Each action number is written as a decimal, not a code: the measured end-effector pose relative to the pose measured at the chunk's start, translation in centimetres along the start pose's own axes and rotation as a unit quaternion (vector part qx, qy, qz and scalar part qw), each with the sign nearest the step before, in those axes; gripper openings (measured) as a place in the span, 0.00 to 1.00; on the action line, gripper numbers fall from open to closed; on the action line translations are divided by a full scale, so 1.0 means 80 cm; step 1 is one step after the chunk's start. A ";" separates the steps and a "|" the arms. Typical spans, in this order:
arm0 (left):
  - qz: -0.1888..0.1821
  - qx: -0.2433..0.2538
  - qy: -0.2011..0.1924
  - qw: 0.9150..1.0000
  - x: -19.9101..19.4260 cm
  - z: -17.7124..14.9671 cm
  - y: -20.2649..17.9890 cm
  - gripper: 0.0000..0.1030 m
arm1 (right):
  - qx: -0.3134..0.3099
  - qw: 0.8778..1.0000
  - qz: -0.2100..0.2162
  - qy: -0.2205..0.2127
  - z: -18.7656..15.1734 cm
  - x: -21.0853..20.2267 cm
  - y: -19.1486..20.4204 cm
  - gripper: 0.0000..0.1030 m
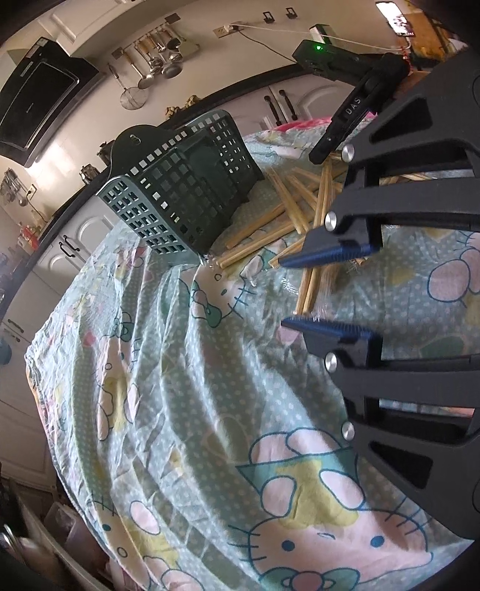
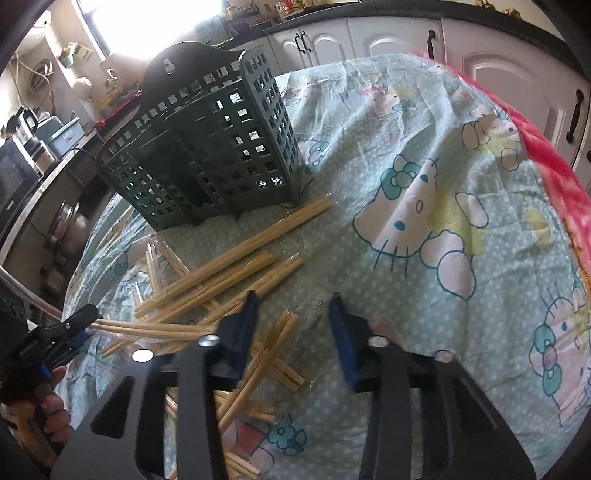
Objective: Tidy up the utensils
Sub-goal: 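Lower the left tool onto a wooden chopstick and close it while the right tool grasps another, then lift the held chopsticks with both tools and carry them above the green caddy, then open both tools to drop the chopsticks upright into the green caddy, then pull both tools back from the caddy toward the chopstick pile, then lower the left tool onto a chopstick and close it while the right tool grasps another, then raise the held chopsticks with both tools and carry them over the caddy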
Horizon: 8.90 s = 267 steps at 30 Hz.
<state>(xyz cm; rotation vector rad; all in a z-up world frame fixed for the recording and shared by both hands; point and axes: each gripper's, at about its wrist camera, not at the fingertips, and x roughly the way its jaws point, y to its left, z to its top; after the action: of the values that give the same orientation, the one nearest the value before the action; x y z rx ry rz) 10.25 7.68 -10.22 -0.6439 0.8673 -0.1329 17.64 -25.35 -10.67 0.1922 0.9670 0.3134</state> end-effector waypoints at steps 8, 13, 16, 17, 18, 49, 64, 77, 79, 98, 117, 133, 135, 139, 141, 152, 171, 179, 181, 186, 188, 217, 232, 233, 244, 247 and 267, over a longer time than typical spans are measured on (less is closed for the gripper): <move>-0.020 0.025 -0.025 0.999 -0.017 0.012 -0.015 0.07 | -0.009 1.000 0.016 -0.023 0.005 -0.022 0.007 0.08; -0.042 0.053 -0.041 0.997 -0.032 0.025 -0.036 0.05 | -0.026 0.998 0.034 -0.043 0.014 -0.046 0.019 0.07; -0.054 0.072 -0.051 0.995 -0.042 0.032 -0.053 0.04 | -0.038 0.997 0.042 -0.054 0.020 -0.059 0.027 0.06; -0.057 0.078 -0.055 0.994 -0.046 0.034 -0.059 0.04 | -0.044 0.996 0.045 -0.058 0.022 -0.065 0.031 0.06; -0.060 0.084 -0.057 0.993 -0.048 0.036 -0.065 0.04 | -0.050 0.996 0.048 -0.062 0.025 -0.070 0.035 0.06; -0.145 0.245 -0.136 0.949 -0.128 0.112 -0.252 0.02 | -0.126 0.964 0.091 -0.215 0.125 -0.217 0.108 0.05; -0.130 0.268 -0.205 0.932 -0.161 0.180 -0.300 0.02 | -0.130 0.943 0.087 -0.295 0.212 -0.261 0.120 0.05; -0.089 0.260 -0.216 0.937 -0.131 0.211 -0.288 0.02 | -0.118 0.938 0.066 -0.321 0.242 -0.239 0.106 0.05; -0.083 0.258 -0.216 0.938 -0.124 0.213 -0.283 0.02 | -0.116 0.938 0.064 -0.320 0.244 -0.234 0.103 0.05; -0.058 0.250 -0.202 0.945 -0.056 0.202 -0.252 0.02 | -0.106 0.948 0.042 -0.299 0.238 -0.171 0.085 0.05; -0.041 0.232 -0.209 0.949 -0.067 0.179 -0.222 0.65 | -0.092 0.955 0.023 -0.280 0.208 -0.152 0.074 0.57; -0.030 0.211 -0.232 0.949 -0.114 0.141 -0.188 0.89 | -0.110 0.953 0.019 -0.282 0.154 -0.179 0.074 0.69; -0.024 0.209 -0.233 0.949 -0.118 0.133 -0.182 0.89 | -0.113 0.953 0.020 -0.280 0.146 -0.180 0.076 0.69; -0.020 0.204 -0.231 0.951 -0.122 0.119 -0.172 0.89 | -0.118 0.955 0.023 -0.273 0.132 -0.179 0.078 0.70; -0.015 0.204 -0.231 0.951 -0.123 0.112 -0.168 0.89 | -0.120 0.955 0.022 -0.270 0.126 -0.179 0.081 0.70; 0.004 0.200 -0.209 0.957 -0.116 0.083 -0.140 0.89 | -0.131 0.960 0.025 -0.246 0.090 -0.167 0.089 0.71; 0.025 0.174 -0.168 0.970 -0.107 0.053 -0.098 0.89 | -0.153 0.970 0.022 -0.190 0.046 -0.138 0.092 0.72; 0.029 0.159 -0.148 0.976 -0.099 0.042 -0.079 0.89 | -0.154 0.972 0.022 -0.173 0.036 -0.124 0.090 0.72; 0.033 0.156 -0.144 0.977 -0.097 0.039 -0.075 0.89 | -0.154 0.973 0.021 -0.170 0.033 -0.122 0.089 0.72; 0.037 0.149 -0.127 0.980 -0.090 0.033 -0.064 0.89 | -0.150 0.975 0.019 -0.160 0.027 -0.115 0.084 0.72; 0.037 0.147 -0.117 0.982 -0.086 0.029 -0.060 0.88 | -0.149 0.976 0.017 -0.157 0.026 -0.112 0.081 0.72; 0.004 0.082 0.060 0.995 0.016 0.004 -0.026 0.30 | -0.132 0.985 -0.025 -0.108 0.012 -0.057 0.045 0.72; 0.013 0.093 0.072 0.993 0.047 0.025 -0.029 0.12 | -0.097 0.995 -0.011 -0.037 0.021 -0.008 0.023 0.69; 0.013 0.094 0.071 0.993 0.048 0.027 -0.029 0.09 | -0.092 0.995 -0.008 -0.033 0.022 -0.005 0.021 0.67; -0.007 0.099 0.075 0.992 0.051 0.047 -0.024 0.03 | -0.048 0.999 0.009 0.001 0.040 0.031 0.001 0.36; -0.013 0.097 0.073 0.993 0.047 0.053 -0.019 0.03 | -0.046 0.999 0.007 0.004 0.040 0.038 -0.002 0.17; -0.026 0.104 0.090 0.990 0.038 0.034 -0.001 0.24 | -0.078 0.995 0.016 -0.057 0.038 -0.035 0.012 0.04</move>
<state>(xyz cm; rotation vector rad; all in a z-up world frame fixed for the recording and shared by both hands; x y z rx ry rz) 14.28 7.81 -10.87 -0.4641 0.9953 -0.3284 18.51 -25.45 -6.52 0.0812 0.8242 0.4014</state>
